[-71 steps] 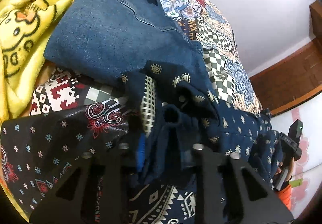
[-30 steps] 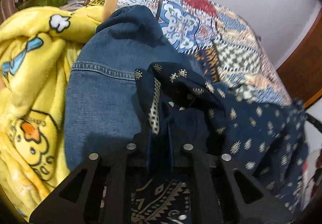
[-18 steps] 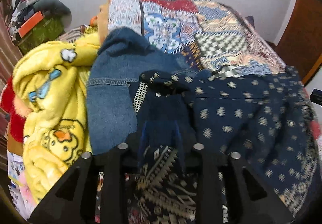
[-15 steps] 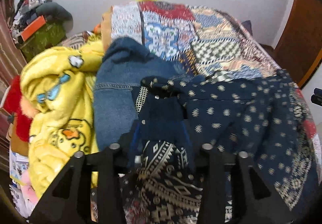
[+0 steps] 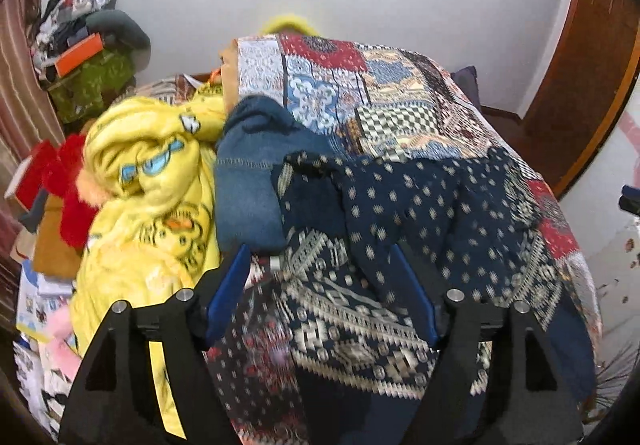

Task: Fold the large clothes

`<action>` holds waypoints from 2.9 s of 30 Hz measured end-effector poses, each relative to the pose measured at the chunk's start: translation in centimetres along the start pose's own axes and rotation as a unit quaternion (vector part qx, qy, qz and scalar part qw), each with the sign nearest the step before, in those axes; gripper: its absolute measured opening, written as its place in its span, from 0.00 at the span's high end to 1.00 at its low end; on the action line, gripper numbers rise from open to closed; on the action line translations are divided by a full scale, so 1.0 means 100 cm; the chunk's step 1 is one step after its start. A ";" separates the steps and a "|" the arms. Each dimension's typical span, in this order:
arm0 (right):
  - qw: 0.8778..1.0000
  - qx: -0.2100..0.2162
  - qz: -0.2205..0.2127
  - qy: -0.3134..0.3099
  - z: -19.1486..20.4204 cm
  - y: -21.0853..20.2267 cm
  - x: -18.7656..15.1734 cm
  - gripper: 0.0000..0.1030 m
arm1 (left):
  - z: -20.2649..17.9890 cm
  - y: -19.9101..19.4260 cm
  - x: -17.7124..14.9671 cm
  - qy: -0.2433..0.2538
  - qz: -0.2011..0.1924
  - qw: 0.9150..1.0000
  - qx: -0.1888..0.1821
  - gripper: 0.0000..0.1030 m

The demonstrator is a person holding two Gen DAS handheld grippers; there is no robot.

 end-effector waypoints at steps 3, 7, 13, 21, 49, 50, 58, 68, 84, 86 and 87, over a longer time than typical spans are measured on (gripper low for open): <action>1.000 0.011 0.021 0.002 0.000 0.004 -0.020 0.35 | 0.006 -0.002 -0.021 -0.010 0.019 1.000 -0.009 0.28; 0.998 0.036 0.056 0.020 0.003 0.019 -0.057 0.35 | 0.014 0.006 -0.055 -0.019 0.056 0.998 -0.017 0.28; 0.990 0.078 0.110 0.049 0.012 0.047 -0.107 0.35 | 0.026 0.029 -0.116 -0.051 0.121 0.991 -0.039 0.28; 0.977 0.124 0.153 0.081 0.026 0.076 -0.151 0.35 | 0.037 0.060 -0.191 -0.108 0.202 0.971 -0.064 0.28; 0.983 0.170 0.012 0.067 0.056 0.049 -0.093 0.93 | -0.014 0.015 -0.143 -0.088 0.098 0.977 -0.170 0.92; 0.984 0.166 0.006 0.062 0.055 0.047 -0.088 0.93 | -0.017 0.010 -0.129 -0.087 0.083 0.977 -0.175 0.93; 0.986 0.139 -0.065 0.059 0.035 0.042 -0.008 0.93 | -0.011 -0.005 -0.030 -0.092 -0.023 0.979 -0.181 0.93; 0.991 0.106 -0.044 0.075 0.016 0.124 0.046 0.93 | 0.013 0.094 0.027 -0.126 -0.010 0.986 -0.110 0.93; 0.990 0.106 0.041 0.089 0.002 0.167 0.007 0.87 | 0.030 0.143 -0.017 -0.105 0.063 0.991 -0.046 0.74; 0.992 0.088 0.048 0.081 0.001 0.157 0.004 0.76 | 0.032 0.130 -0.016 -0.108 0.057 0.992 -0.042 0.63; 0.993 0.068 0.051 0.078 0.000 0.152 0.003 0.70 | 0.032 0.123 -0.016 -0.109 0.051 0.992 -0.040 0.57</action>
Point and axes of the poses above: each gripper's, at about its wrist camera, not at the fingertips, and y roughly the way its jaws point, z to its left, x to its top, the point moved 4 cm from there along y, roughly the way its jaws point, and after that the axes turned 6 degrees about -y, right-handed, at the moved point
